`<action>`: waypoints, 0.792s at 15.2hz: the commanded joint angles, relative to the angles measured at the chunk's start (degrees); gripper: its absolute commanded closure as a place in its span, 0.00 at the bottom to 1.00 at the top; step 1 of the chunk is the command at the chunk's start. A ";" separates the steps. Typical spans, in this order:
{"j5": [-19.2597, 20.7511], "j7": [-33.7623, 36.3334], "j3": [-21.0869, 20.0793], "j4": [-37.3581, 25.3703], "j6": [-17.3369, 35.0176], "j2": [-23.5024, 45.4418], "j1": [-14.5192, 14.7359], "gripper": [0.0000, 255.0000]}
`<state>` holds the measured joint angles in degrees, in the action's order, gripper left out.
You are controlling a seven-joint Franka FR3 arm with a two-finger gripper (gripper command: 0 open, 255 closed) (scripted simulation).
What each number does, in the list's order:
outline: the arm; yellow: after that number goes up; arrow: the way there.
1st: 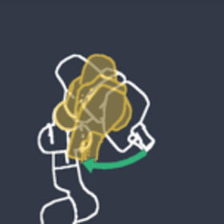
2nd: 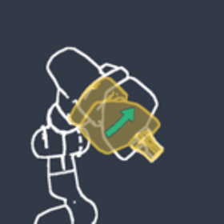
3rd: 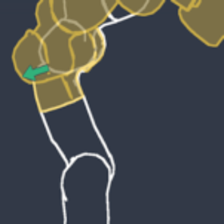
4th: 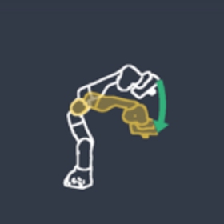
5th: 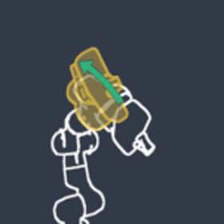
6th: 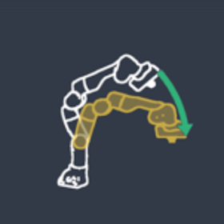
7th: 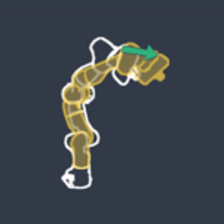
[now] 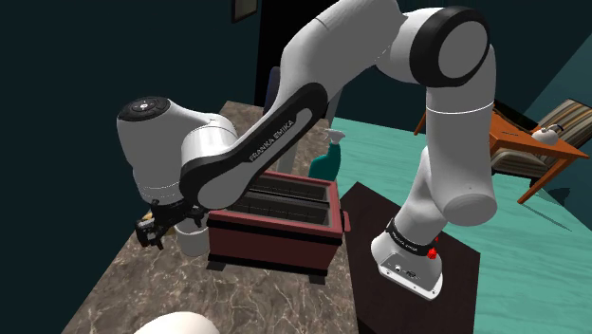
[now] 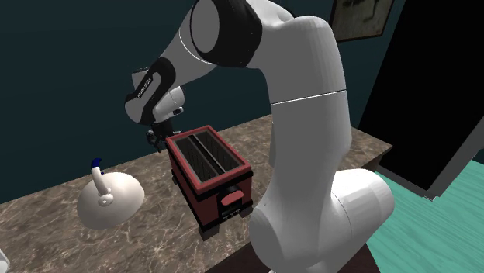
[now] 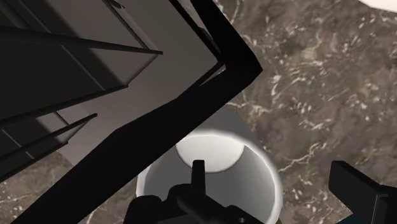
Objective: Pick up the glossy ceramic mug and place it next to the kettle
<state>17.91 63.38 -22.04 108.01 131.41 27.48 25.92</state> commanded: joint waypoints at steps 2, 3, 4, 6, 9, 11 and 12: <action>-1.38 -0.86 -0.84 -0.68 -2.86 -2.35 -0.44 0.00; -2.03 -1.28 -1.23 -1.14 -4.33 -3.45 -0.63 0.00; -2.54 -1.59 -1.50 -1.57 -5.51 -4.28 -0.75 0.00; -2.55 -1.60 -1.50 -1.56 -5.51 -4.28 -0.75 0.00; -2.54 -1.60 -1.50 -1.57 -5.51 -4.28 -0.75 0.00; -2.54 -1.60 -1.50 -1.57 -5.51 -4.28 -0.75 0.00; -2.54 -1.60 -1.50 -1.57 -5.51 -4.28 -0.75 0.00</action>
